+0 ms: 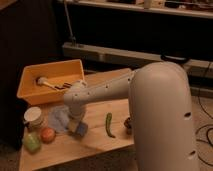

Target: Wipe table surface with sponge

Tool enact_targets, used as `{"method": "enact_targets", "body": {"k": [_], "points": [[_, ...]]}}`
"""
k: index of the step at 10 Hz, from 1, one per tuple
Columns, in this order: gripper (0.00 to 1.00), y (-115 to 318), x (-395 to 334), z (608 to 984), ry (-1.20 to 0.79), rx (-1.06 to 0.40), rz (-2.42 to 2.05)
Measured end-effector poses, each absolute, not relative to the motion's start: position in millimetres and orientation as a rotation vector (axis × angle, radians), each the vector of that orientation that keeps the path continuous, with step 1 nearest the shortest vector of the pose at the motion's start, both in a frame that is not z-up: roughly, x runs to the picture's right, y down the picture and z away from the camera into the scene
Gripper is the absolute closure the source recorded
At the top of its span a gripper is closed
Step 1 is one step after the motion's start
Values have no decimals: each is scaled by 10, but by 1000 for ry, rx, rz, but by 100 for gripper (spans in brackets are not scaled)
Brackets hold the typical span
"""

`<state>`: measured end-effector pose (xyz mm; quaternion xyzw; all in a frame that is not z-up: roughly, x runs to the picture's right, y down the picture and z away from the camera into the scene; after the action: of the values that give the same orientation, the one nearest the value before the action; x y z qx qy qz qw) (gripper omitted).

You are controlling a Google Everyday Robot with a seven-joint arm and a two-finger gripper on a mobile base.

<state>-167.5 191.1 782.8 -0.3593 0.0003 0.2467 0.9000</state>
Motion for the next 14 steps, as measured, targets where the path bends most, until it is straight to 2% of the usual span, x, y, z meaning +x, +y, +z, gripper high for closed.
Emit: {"method": "enact_targets", "body": {"k": [4, 6, 9, 14], "points": [[70, 2420, -1429, 7472, 25, -789, 480], [70, 2515, -1233, 7437, 63, -795, 488], [70, 2453, -857, 7678, 140, -799, 541], [70, 1988, -620, 8240, 205, -774, 619]]}}
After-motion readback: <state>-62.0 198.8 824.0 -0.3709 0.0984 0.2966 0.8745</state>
